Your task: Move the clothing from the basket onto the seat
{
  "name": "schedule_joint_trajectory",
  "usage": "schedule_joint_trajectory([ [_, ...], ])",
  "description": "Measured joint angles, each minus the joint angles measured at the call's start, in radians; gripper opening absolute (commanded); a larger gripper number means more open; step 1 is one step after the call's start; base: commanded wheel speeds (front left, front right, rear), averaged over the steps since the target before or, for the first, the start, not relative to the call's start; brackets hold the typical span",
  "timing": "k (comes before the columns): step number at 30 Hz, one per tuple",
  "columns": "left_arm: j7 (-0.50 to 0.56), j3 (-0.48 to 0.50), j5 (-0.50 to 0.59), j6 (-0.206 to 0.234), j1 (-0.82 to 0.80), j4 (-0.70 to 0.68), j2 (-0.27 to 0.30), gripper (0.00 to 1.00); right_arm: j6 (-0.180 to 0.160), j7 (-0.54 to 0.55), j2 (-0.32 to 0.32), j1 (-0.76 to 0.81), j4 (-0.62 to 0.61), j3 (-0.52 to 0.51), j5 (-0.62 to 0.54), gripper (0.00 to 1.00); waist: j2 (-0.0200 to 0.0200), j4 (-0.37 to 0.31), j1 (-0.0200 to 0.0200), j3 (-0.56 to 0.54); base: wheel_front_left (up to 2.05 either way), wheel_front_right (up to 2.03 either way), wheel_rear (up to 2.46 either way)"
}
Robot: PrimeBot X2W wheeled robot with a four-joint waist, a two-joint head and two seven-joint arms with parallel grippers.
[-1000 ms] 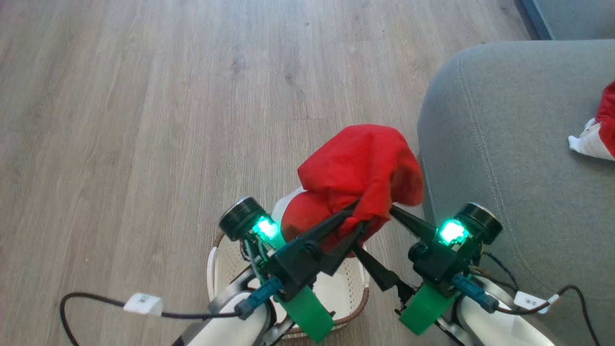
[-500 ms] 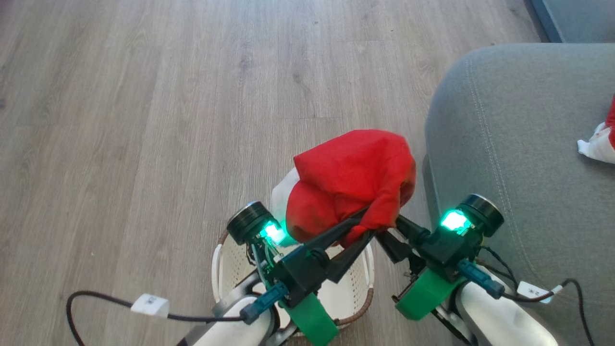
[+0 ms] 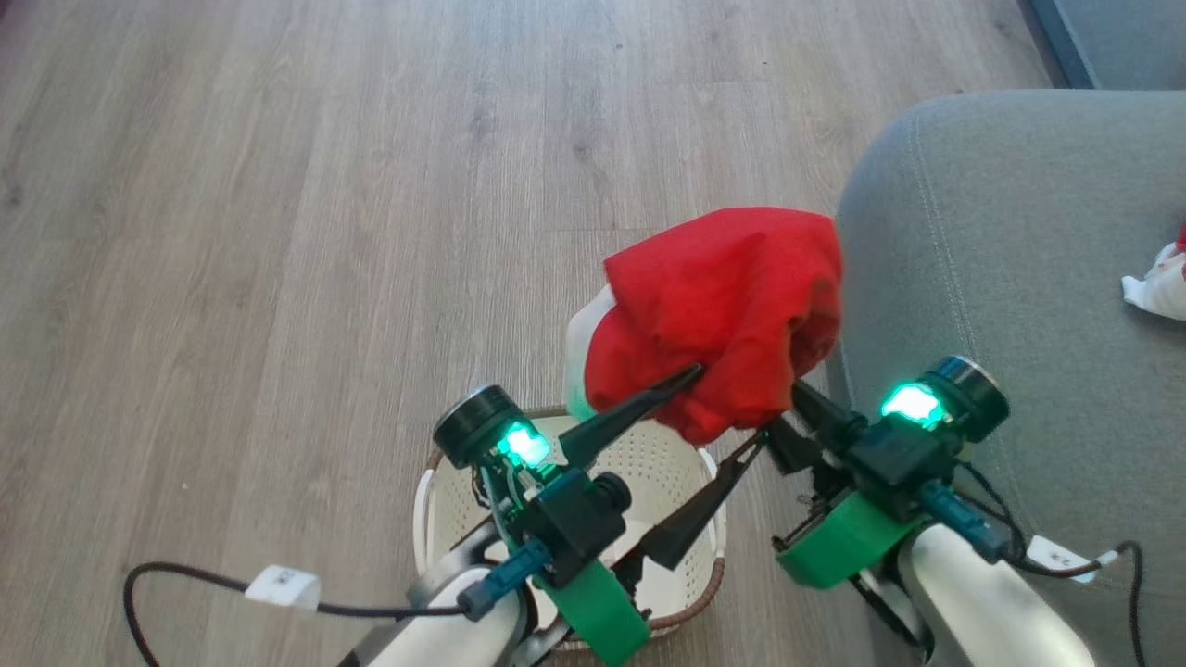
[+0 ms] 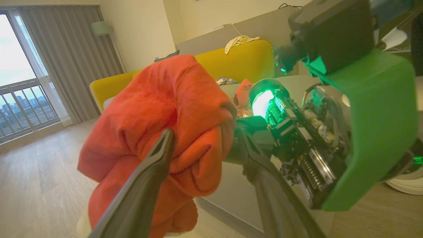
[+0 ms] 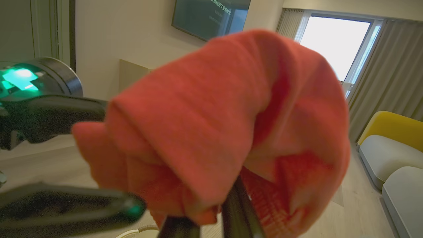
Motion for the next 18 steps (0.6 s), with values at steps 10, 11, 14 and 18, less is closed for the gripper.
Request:
schedule_joint_trajectory([
  [10, 0.000, 0.039, 0.016, 0.000, 0.009, -0.005, -0.004, 1.00, 0.000, 0.000, 0.040, 0.022, -0.054, -0.182, -0.058, 0.00, 0.0000, 0.008, 0.0000, 0.001, 0.00, 0.00, 0.00],
  [11, 0.000, 0.044, 0.018, 0.000, 0.014, -0.006, -0.004, 1.00, 0.000, 0.000, 0.045, 0.022, -0.061, -0.192, -0.066, 0.00, 0.0000, 0.008, 0.0000, 0.002, 0.00, 0.00, 0.00],
  [14, 0.000, 0.052, 0.026, 0.000, 0.034, -0.004, -0.002, 1.00, 0.000, 0.000, 0.049, 0.022, -0.075, -0.222, -0.079, 0.00, 0.0000, 0.011, 0.0000, 0.004, 0.00, 0.00, 0.00],
  [18, 0.001, 0.061, 0.033, 0.000, 0.043, 0.008, -0.002, 1.00, 0.000, 0.000, 0.049, 0.028, -0.101, -0.268, -0.090, 0.00, 0.0000, 0.017, 0.0000, 0.008, 0.00, 0.00, 0.00],
])
